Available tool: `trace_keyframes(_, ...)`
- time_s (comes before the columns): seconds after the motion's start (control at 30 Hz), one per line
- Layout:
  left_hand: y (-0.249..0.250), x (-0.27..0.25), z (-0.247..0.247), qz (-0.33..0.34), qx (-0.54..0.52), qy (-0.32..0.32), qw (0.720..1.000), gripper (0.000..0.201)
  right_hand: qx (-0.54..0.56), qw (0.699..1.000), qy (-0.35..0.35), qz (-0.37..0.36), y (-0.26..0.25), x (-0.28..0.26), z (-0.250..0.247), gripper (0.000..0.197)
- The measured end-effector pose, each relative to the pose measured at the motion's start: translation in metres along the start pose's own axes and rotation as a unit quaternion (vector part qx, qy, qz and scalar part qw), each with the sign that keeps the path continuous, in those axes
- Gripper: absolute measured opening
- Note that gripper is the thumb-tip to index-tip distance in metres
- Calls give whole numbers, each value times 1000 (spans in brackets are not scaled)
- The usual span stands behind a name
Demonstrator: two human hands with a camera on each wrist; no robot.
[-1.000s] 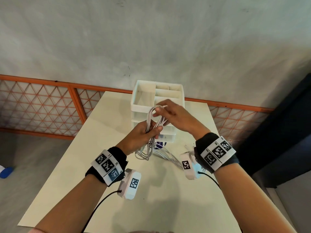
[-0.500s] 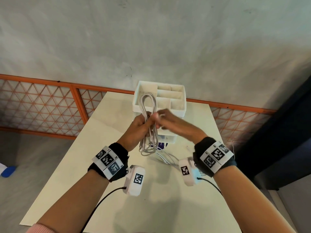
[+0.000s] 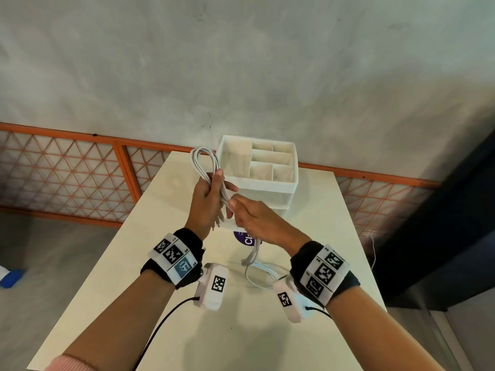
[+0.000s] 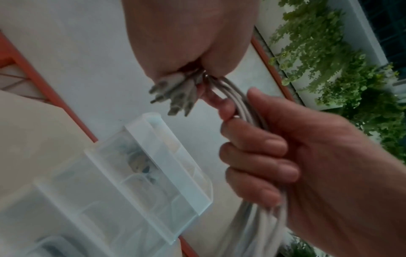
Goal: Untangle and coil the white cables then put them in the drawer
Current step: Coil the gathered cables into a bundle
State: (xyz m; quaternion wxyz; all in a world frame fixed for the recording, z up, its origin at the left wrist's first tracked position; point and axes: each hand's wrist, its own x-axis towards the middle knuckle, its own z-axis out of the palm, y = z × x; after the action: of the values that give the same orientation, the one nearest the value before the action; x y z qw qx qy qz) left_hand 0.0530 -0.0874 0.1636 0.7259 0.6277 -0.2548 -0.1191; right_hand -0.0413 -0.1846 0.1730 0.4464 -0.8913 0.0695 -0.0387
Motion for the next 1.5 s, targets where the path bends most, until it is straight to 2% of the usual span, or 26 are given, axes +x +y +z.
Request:
trace_keyframes(0.1,-1,0,3,-55,-59,-2,997,47,-29,999,-16,-15,-2,1,4,29)
trace_keyframes(0.23,-3,-1,5,-86,-90,-14,992,39,-39,998,-46,9,-2,1,1,31)
trace_keyframes(0.37,2,0,3,-90,-93,-24,991,37,109,992,-51,29,-5,-2,-2,33)
trace_keyframes(0.47,5,3,1,-120,-133,-35,983,32,157,985,-64,19,-8,-3,-8,33)
trace_keyframes(0.6,6,-1,4,-111,-117,-76,984,35,124,988,-87,30,-11,-1,-7,35)
trace_keyframes(0.7,6,-1,5,-89,-71,-71,991,39,106,989,-90,46,-10,-1,-2,36)
trace_keyframes(0.83,5,-1,2,-51,-18,-44,998,45,-41,989,-126,61,-10,-4,-17,41)
trace_keyframes(0.9,2,-1,-1,-22,20,-36,999,44,-114,986,-101,74,-8,-2,-36,43)
trace_keyframes(0.93,0,-2,-2,-12,34,-45,998,43,-117,988,-61,77,-8,0,-46,44)
trace_keyframes(1.0,-4,-6,-1,0,54,-86,995,40,-55,995,35,72,-13,5,-59,49)
trace_keyframes(1.07,-5,-11,6,3,65,-129,989,37,-14,995,88,43,-23,12,-61,56)
trace_keyframes(1.2,-1,-16,14,1,52,-173,984,36,-38,995,90,-18,-32,22,-52,51)
trace_keyframes(1.33,-3,-15,4,-19,42,-195,980,32,76,994,77,-19,-34,19,-56,41)
trace_keyframes(1.5,0,-16,4,-48,15,-238,970,36,119,990,77,10,-41,22,-55,39)
